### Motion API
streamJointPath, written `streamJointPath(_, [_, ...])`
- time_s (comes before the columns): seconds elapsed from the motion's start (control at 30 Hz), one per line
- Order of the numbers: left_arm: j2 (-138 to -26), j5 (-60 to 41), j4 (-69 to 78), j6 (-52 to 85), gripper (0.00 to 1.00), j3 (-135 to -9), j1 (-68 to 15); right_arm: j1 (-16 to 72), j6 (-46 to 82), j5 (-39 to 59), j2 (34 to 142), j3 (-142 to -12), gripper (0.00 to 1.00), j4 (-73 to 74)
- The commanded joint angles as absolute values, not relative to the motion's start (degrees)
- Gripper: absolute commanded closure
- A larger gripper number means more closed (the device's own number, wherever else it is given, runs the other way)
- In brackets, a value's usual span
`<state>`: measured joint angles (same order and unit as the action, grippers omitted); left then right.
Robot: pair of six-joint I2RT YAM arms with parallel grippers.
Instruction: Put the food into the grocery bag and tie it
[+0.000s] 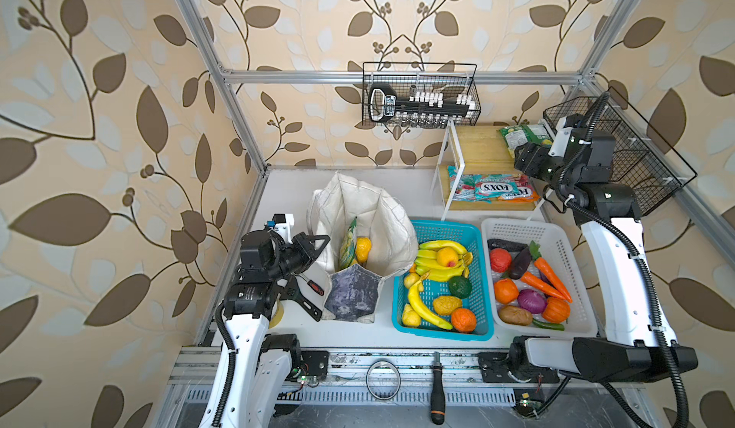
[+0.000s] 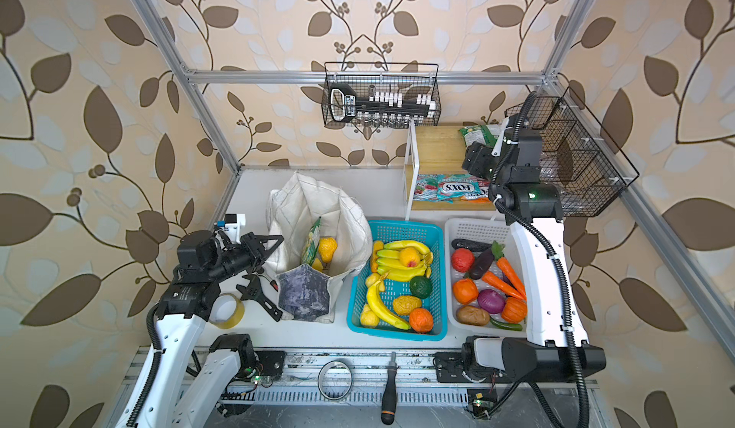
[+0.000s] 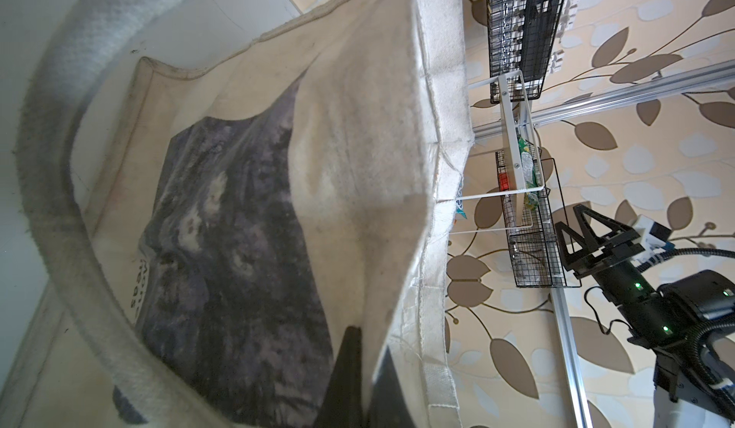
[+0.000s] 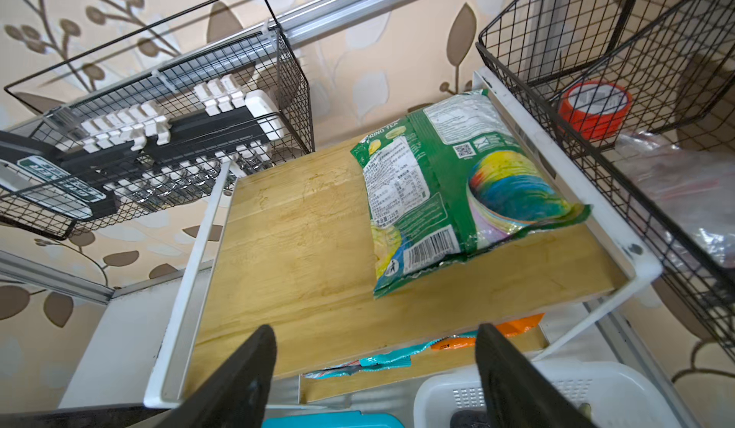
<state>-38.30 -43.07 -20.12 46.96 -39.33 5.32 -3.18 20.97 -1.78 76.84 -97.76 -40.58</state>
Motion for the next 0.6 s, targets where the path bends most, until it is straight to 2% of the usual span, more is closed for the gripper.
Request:
streamJointPath(0.0, [-37.79,-44.87,-16.28,46.70,1.00,-39.98,5.59,-5.27,22.76,3.90,79.28,-100.56,0.29,-40.52])
streamJointPath(0.17, [-37.50,-44.38,-16.37,46.94,1.00,-39.85,5.61,-6.37,23.39,6.66,80.61,-100.33,0.43,-40.00])
streamJointPath(0.4, [-37.79,-44.87,-14.67,48.60,1.00,-38.94,5.57,-6.50,23.36,6.36,82.26,-100.72,0.43,-39.88])
streamJointPath(0.57, [-37.53,-44.12,-15.29,48.63,1.00,-39.09,5.62,-6.50,23.31,6.40,82.48,-100.53,0.54,-39.21])
